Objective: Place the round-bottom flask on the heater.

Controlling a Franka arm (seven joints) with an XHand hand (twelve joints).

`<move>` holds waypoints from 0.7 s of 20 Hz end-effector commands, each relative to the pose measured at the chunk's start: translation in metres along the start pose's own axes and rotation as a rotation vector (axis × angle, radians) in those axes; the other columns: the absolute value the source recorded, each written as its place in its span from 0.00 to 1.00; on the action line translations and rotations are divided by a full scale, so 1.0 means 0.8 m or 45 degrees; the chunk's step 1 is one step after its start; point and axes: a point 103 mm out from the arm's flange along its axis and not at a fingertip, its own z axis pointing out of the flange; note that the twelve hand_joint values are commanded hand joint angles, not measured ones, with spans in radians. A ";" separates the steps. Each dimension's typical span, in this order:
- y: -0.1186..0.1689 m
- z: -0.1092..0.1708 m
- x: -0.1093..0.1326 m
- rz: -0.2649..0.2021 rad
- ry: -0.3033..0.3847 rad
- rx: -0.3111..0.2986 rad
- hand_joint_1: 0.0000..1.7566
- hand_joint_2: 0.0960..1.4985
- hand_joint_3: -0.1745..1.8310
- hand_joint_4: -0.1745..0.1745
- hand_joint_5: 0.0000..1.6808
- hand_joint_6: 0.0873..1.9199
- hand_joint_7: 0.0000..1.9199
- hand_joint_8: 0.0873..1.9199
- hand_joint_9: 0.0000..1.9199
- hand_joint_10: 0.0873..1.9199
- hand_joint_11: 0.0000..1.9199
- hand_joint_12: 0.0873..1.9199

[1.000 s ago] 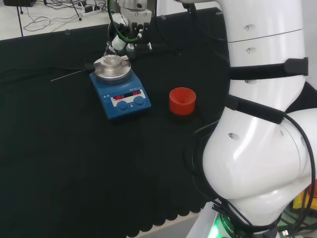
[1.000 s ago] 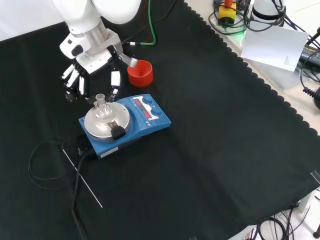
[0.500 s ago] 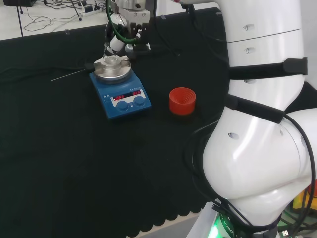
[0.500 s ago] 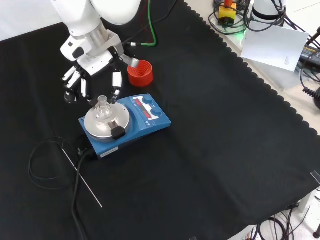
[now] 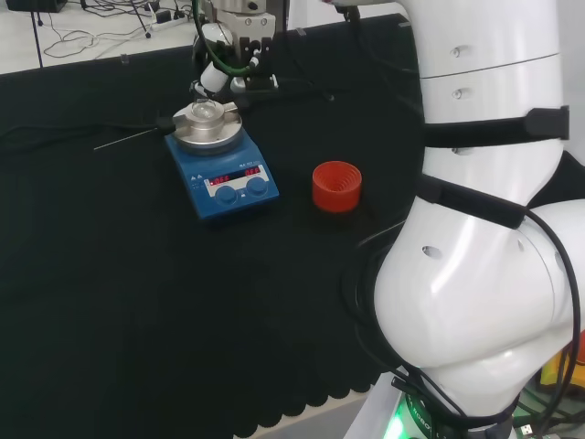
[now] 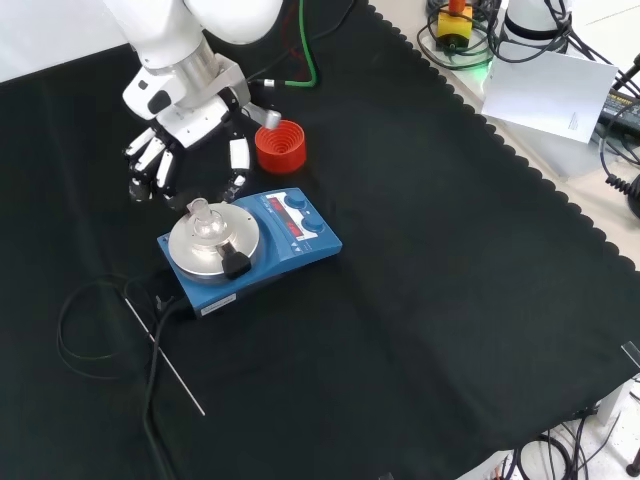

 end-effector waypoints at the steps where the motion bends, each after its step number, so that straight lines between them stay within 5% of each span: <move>1: -0.016 -0.009 0.001 0.000 -0.006 -0.042 0.55 0.34 0.42 0.33 0.39 0.41 0.05 0.32 0.20 0.34 0.01 0.74; 14: -0.087 -0.036 -0.001 0.061 -0.031 -0.108 0.52 0.33 0.41 0.33 0.31 0.37 0.04 0.32 0.19 0.34 0.00 0.74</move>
